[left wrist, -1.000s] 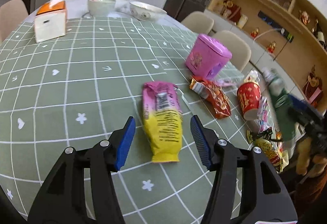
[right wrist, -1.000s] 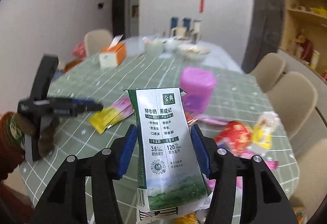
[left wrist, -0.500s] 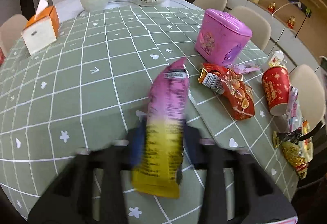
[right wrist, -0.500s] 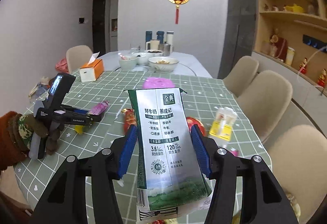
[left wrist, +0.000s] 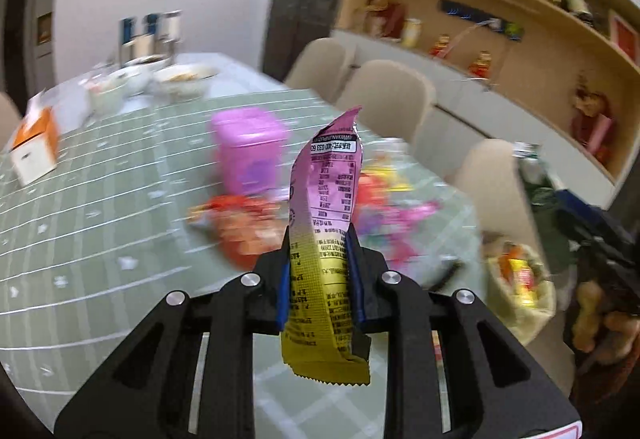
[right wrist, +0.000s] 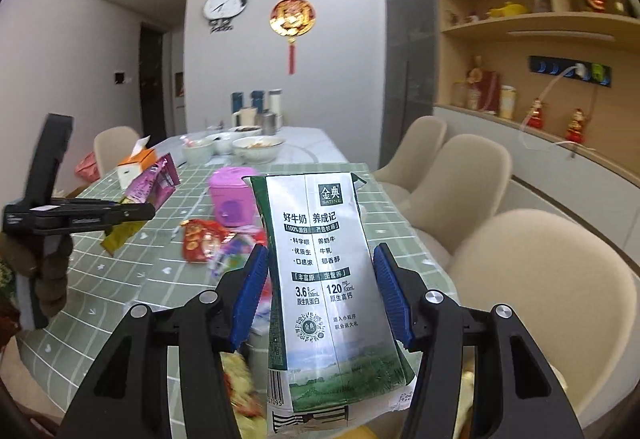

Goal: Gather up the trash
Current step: 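Carry the snack bag and milk carton over the trash bag and release both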

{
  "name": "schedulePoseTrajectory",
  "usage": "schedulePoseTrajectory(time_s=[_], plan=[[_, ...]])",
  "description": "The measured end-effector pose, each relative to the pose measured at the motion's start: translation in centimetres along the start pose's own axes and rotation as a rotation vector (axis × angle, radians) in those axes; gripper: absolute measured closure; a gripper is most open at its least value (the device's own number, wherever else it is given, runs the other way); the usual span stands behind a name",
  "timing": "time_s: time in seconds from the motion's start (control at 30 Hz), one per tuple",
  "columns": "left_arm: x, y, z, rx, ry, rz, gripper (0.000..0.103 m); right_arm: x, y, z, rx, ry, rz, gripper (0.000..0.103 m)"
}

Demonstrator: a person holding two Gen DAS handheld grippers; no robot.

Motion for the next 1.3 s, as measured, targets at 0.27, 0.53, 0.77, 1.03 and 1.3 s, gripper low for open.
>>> schedulePoseTrajectory(time_s=[0.27, 0.53, 0.77, 1.03, 1.3], plan=[[4.4, -0.8, 11.3, 0.067, -0.176, -0.009, 0.081, -2.8, -2.4, 7.9, 0.064, -0.106, -0.003, 0.051], [10.7, -3.2, 19.6, 0.092, -0.324, -0.106, 0.081, -4.9, -4.5, 14.8, 0.115, -0.223, -0.012, 0.051], [15.4, -6.6, 24.9, 0.113, -0.423, -0.192, 0.081, -5.5, -7.2, 19.9, 0.173, -0.292, -0.040, 0.051], [20.9, -10.9, 28.7, 0.158, -0.486, -0.283, 0.081, -5.3, -9.6, 24.3, 0.265, -0.322, -0.063, 0.051], [28.4, -12.8, 31.1, 0.151, -0.500, -0.374, 0.081, -3.5, -12.3, 27.6, 0.308, -0.354, -0.122, 0.051]])
Point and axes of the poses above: each gripper's, at about its wrist camera, not at the fingertips, and x roughly the way its jaws point, z to its right, y to its top, the point moved 6 cm from there along x, roughly the way its jaws point, and after that the axes turned 13 degrees about -y, right-handed, at the moved point
